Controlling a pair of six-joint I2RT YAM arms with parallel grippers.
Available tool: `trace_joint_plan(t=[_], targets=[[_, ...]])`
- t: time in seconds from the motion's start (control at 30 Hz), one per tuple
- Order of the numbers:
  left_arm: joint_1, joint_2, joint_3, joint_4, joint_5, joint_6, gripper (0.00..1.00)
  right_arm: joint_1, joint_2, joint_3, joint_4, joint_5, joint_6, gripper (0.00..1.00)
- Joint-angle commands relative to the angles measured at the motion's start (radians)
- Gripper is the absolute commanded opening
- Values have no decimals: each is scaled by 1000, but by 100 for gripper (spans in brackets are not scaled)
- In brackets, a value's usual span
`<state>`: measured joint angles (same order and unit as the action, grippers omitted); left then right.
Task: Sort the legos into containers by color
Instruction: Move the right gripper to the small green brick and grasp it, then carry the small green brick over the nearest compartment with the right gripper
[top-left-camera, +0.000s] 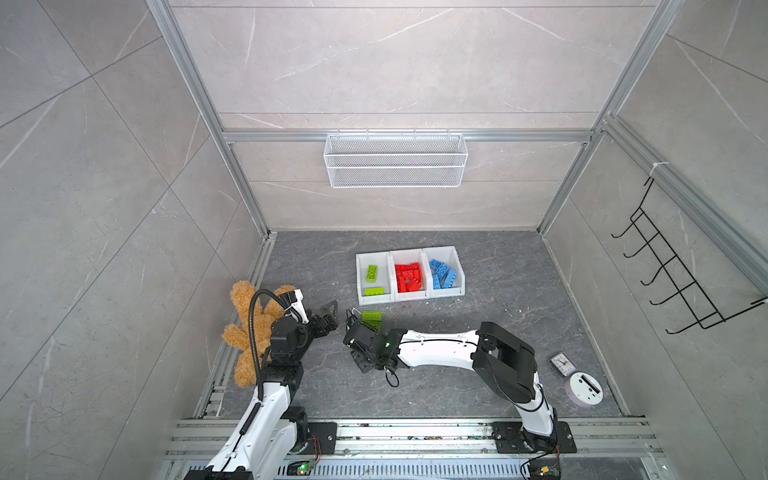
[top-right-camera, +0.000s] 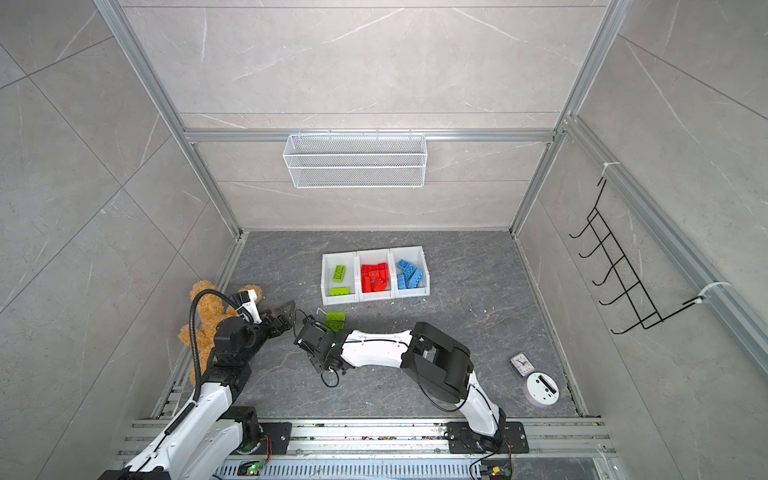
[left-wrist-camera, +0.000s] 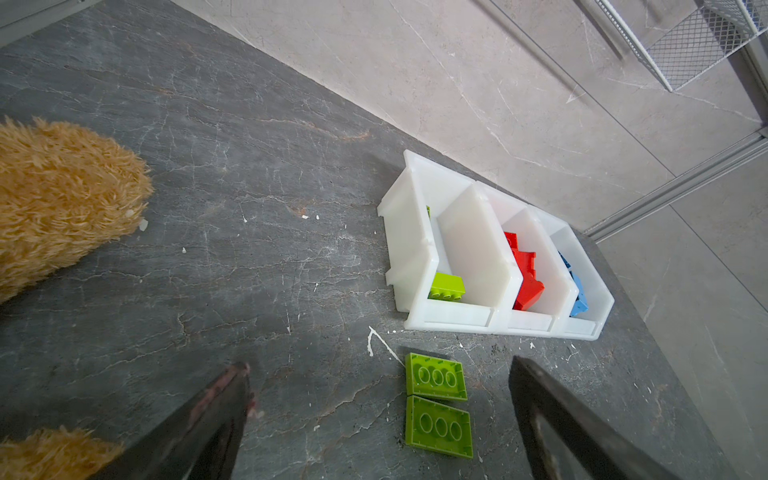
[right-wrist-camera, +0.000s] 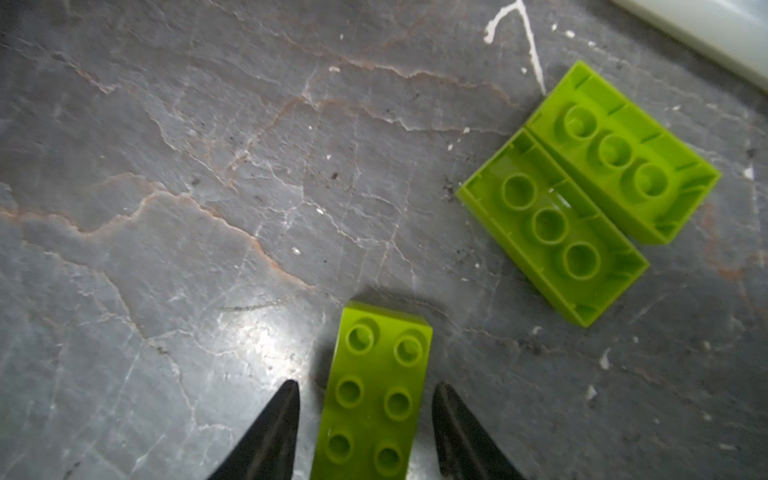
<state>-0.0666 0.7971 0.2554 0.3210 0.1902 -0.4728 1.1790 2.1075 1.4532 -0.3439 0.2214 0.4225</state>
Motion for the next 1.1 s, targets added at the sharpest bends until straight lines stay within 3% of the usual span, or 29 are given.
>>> trace_joint_plan(t=[0.0,0.1,0.57,0.77,1.07], targets=[[4,-13,-2,17,-6,-7,99,5,32,34,-38,24,-10,52],[4,-16,-2,12,-12,-6,99,5,39,35,-36,21,-7,51],[4,-18,0,13,-7,-4,99,-5,-30,-4,22,19,-10,23],[4,-19,0,13,0,-2,99,-48,-54,16,17,31,-55,22],[4,-19,2,18,11,2,99,-193,-94,69,70,-60,-124,21]])
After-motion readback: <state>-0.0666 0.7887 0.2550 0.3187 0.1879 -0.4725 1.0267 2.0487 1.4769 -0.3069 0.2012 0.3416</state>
